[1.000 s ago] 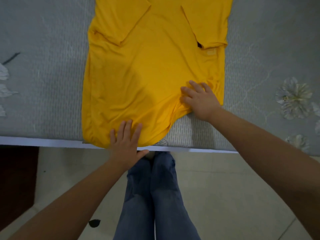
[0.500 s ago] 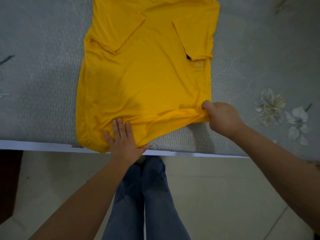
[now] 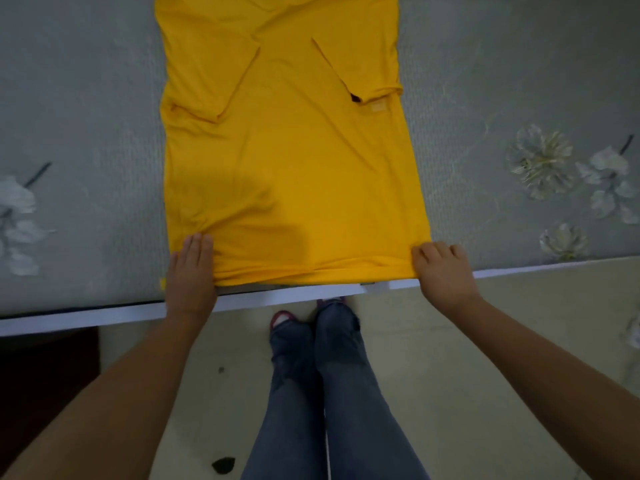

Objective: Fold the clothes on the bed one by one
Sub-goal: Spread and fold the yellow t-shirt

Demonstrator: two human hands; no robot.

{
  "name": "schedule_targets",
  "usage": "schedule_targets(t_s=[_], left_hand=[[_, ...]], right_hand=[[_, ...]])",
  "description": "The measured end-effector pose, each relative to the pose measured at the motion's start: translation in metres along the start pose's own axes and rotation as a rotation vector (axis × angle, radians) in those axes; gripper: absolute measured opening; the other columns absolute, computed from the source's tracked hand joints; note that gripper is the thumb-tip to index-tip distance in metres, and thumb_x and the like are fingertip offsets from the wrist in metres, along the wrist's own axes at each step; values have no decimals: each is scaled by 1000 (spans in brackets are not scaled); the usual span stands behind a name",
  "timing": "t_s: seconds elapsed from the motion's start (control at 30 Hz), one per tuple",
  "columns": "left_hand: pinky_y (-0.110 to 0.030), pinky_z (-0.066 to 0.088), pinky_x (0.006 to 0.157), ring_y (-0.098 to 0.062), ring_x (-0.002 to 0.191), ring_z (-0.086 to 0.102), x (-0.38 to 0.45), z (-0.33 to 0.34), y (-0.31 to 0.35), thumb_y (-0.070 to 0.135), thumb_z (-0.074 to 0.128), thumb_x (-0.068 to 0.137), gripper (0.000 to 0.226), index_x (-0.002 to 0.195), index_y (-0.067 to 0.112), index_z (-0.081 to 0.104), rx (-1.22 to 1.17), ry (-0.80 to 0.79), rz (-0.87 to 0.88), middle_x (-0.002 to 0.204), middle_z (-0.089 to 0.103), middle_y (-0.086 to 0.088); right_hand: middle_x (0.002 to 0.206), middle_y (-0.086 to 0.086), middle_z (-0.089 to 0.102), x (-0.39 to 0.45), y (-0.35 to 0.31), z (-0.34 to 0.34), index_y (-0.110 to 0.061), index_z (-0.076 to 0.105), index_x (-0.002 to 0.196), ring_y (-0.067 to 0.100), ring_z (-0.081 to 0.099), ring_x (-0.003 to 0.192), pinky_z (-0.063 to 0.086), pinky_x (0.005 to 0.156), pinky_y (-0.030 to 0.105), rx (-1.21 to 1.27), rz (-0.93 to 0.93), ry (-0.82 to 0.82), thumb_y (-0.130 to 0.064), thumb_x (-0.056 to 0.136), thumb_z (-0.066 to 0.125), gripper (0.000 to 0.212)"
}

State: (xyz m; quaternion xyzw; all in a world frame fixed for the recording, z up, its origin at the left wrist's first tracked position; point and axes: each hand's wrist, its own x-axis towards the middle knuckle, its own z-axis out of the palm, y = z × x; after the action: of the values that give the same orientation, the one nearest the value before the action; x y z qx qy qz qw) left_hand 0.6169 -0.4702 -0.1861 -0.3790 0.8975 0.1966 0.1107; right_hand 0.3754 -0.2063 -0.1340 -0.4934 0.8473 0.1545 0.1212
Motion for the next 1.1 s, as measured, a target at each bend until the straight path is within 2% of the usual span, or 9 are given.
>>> schedule_targets(t_s=[0.07, 0.1, 0.17, 0.3, 0.47, 0.8, 0.9, 1.0, 1.1], left_hand=[[-57, 18, 108, -48, 134, 23, -10, -6, -7, -23, 46, 76, 62, 135, -11, 30, 42, -57, 57, 141, 26, -36], [-53, 15, 111, -45, 137, 19, -16, -7, -10, -21, 45, 79, 65, 139, -7, 25, 86, -115, 89, 145, 22, -33], [-44, 8, 114, -35, 142, 8, -30, -7, -17, -13, 42, 85, 68, 145, 3, 13, 197, -274, 170, 152, 9, -23], [-38, 9, 114, -25, 143, 5, -57, -13, -19, 1, 37, 94, 65, 148, 18, 6, 410, -572, 210, 156, 1, -10], [-32, 27, 107, -27, 136, 28, -61, -45, -7, 4, 37, 95, 55, 146, 18, 20, 431, -923, 110, 152, 23, -10], [-46, 40, 87, -38, 111, 49, 71, -152, 32, 0, 34, 94, 34, 127, 3, 41, 104, -26, -130, 123, 50, -22], [-42, 42, 72, -38, 94, 55, 116, -171, 36, 1, 36, 92, 19, 103, -1, 52, 134, 121, -126, 102, 57, -24], [-40, 39, 67, -37, 88, 55, 162, -180, 28, 1, 37, 91, 18, 93, -3, 54, 117, 184, -123, 95, 58, -25], [-42, 39, 68, -38, 87, 55, 209, -179, 24, -2, 37, 89, 17, 89, -5, 54, 28, 216, -166, 94, 57, -27]], right_hand=[[141, 31, 35, -5, -15, 9, 10, 42, 130, 48, 37, 127, 31, 102, 55, 58, 10, -108, 14, 77, 52, 54], [151, 25, 11, -8, -20, 11, 6, 22, 141, 43, 13, 139, 11, 113, 50, 80, -13, -203, 11, 87, 40, 57], [154, 17, -6, -14, -23, 14, -4, 3, 146, 34, -3, 143, -3, 116, 39, 62, -80, -363, 2, 96, 25, 55], [156, 11, 3, -30, -22, 11, -11, 6, 147, 25, 7, 143, 7, 115, 35, -51, -208, -625, -5, 98, 26, 53], [140, 11, 42, -38, -26, -7, -14, 39, 136, 26, 42, 126, 33, 103, 32, 81, -154, -772, -5, 95, 38, 43], [115, 22, 49, 83, 17, -102, 2, 49, 110, 33, 45, 107, 40, 78, 39, 180, 279, -41, -3, 90, 40, 22], [106, 24, 51, 133, 44, -123, 5, 51, 99, 35, 50, 98, 37, 71, 36, 331, 307, 53, -7, 84, 50, 19], [86, 19, 49, 183, 71, -138, 2, 53, 87, 28, 49, 81, 29, 63, 31, 469, 233, 68, -32, 73, 43, 38], [71, 5, 38, 232, 90, -140, -11, 39, 67, 20, 38, 72, 19, 51, 29, 573, 205, 87, -27, 75, 43, 18]])
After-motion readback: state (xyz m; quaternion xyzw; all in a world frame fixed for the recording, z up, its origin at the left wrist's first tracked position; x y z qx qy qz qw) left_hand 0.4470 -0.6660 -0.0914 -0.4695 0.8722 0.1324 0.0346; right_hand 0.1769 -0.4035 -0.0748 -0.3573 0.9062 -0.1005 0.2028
